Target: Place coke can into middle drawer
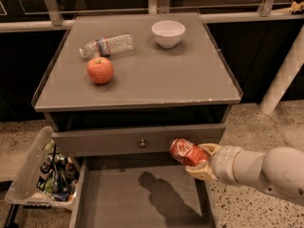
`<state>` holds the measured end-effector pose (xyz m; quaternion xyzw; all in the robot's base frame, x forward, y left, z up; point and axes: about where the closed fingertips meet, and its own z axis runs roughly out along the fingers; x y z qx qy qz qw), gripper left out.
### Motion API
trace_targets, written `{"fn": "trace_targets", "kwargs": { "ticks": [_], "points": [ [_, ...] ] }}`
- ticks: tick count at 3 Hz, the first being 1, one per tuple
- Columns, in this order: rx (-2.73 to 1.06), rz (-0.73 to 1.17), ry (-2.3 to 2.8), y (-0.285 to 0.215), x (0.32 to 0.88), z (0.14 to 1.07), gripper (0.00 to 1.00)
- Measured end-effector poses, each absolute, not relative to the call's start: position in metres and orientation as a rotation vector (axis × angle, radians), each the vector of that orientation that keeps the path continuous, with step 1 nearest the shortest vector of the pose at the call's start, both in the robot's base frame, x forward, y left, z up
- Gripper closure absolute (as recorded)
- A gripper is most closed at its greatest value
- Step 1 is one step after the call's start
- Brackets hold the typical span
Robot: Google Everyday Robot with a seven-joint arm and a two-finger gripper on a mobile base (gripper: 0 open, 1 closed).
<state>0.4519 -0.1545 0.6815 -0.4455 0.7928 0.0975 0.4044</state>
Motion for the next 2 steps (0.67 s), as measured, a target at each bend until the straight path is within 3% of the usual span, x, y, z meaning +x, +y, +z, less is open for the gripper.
{"fn": "trace_targets", "kwargs": {
  "ticks": [2],
  "points": [
    [-1.076,0.243,2.028,-0.1680,0.4608,0.6420,1.00]
  ]
}}
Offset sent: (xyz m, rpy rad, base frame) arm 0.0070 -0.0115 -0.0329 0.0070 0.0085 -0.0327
